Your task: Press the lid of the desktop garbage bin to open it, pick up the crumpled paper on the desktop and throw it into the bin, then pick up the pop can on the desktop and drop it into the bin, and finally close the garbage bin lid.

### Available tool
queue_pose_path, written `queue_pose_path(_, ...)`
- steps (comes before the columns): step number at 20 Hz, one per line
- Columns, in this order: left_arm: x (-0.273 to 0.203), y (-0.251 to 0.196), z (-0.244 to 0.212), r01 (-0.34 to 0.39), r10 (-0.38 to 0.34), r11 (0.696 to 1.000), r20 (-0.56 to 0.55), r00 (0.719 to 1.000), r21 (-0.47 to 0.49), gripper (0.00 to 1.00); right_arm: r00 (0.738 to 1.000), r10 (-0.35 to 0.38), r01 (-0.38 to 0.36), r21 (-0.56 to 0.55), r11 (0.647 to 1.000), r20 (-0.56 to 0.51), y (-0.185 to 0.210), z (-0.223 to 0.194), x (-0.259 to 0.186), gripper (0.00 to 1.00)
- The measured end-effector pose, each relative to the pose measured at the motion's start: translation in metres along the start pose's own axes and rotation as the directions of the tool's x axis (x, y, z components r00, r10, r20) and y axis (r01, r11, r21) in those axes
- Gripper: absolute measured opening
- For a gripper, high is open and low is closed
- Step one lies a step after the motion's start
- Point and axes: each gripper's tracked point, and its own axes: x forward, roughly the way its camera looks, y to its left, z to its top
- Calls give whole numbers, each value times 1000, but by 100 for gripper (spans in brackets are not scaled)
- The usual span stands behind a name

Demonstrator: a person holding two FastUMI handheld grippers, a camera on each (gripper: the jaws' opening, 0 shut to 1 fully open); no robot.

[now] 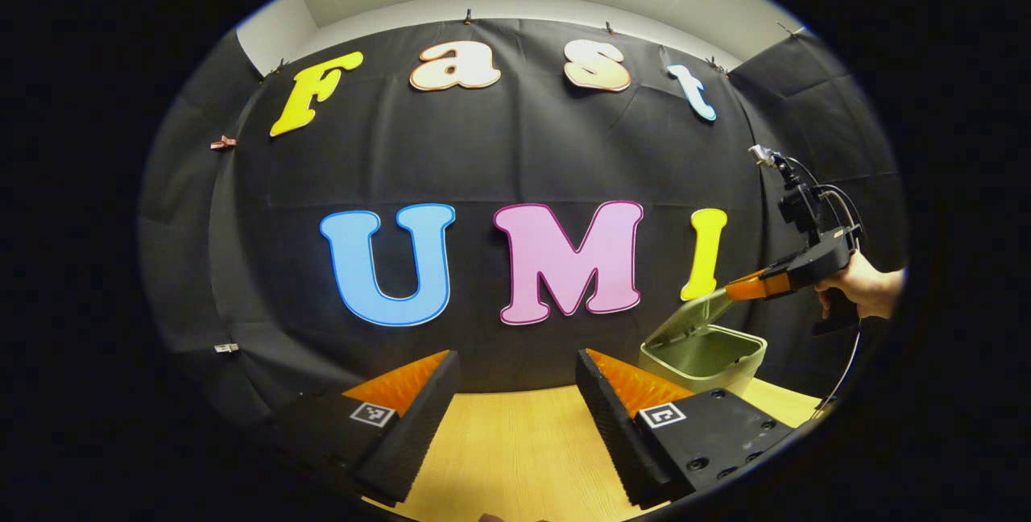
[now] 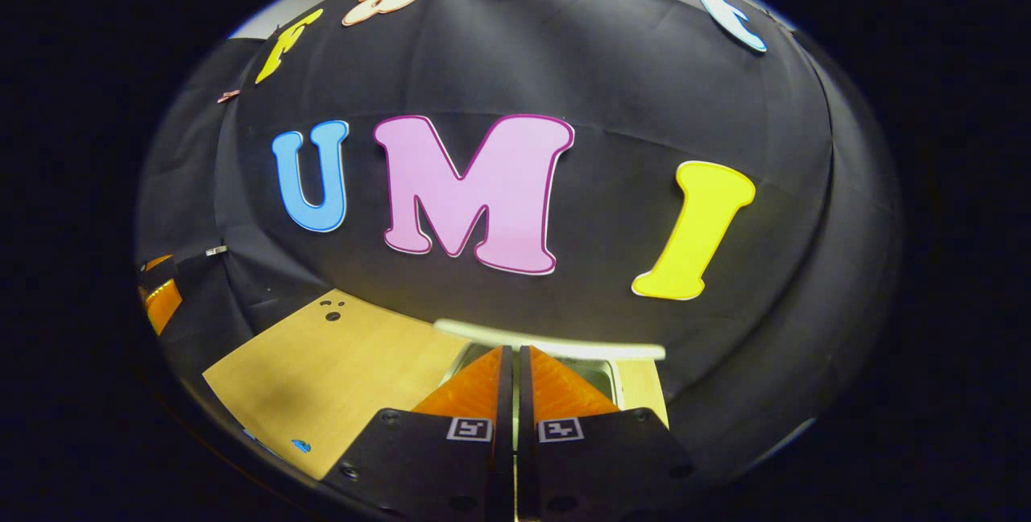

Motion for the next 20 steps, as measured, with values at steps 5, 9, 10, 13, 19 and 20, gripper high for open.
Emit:
queue_pose_path(5,-4,7,-9,-5,6,1000,-15,1000,5,94,997,22,-20,-30,999,69,21,6,-15,21)
queue_pose_path(9,-10,12,-28,-4,5,1000,-51,999,10,94,993,44,-37,-69,997,110,44,5,-32,45)
queue_pose_path(10,-11,12,-34,1,0,1000,-66,998,12,94,992,52,-44,-68,997,119,50,4,-35,47)
queue_pose_path(13,-16,13,-60,22,-20,1000,-121,992,20,94,986,83,-81,-21,996,146,71,4,-45,68)
queue_pose_path(19,-28,13,-128,57,-60,998,-277,959,-21,94,980,81,-86,20,996,184,86,1,-69,84)
queue_pose_path(20,-30,12,-142,56,-64,998,-308,949,-34,95,980,81,-87,23,996,181,87,-1,-72,85)
